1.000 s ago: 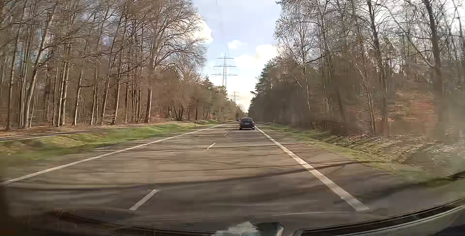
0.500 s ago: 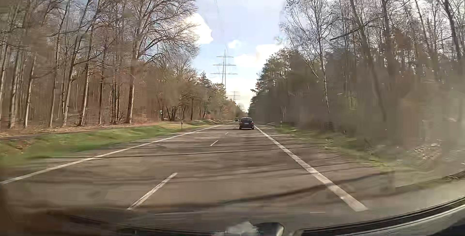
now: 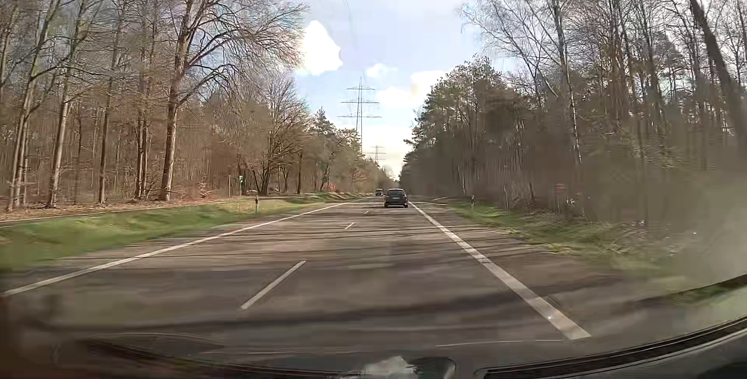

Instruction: Follow the waypoints while adhering to traffic rules and regulations

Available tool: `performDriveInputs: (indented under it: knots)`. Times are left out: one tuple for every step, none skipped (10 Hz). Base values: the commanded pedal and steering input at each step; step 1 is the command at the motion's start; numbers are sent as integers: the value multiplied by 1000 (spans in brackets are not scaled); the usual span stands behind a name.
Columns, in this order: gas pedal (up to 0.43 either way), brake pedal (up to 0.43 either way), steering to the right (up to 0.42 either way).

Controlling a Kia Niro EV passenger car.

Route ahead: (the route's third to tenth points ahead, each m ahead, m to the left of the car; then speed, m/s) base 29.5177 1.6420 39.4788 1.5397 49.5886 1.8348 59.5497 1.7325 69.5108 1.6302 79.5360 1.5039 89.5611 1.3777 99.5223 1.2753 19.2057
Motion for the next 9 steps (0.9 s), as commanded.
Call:
performDriveInputs:
  knots:
    - [197, 0, -1]
    - [197, 0, -1]
    - [197, 0, -1]
    - [197, 0, -1]
    - [197, 0, -1]
    - [197, 0, -1]
    - [197, 0, -1]
    - [197, 0, -1]
    - [197, 0, -1]
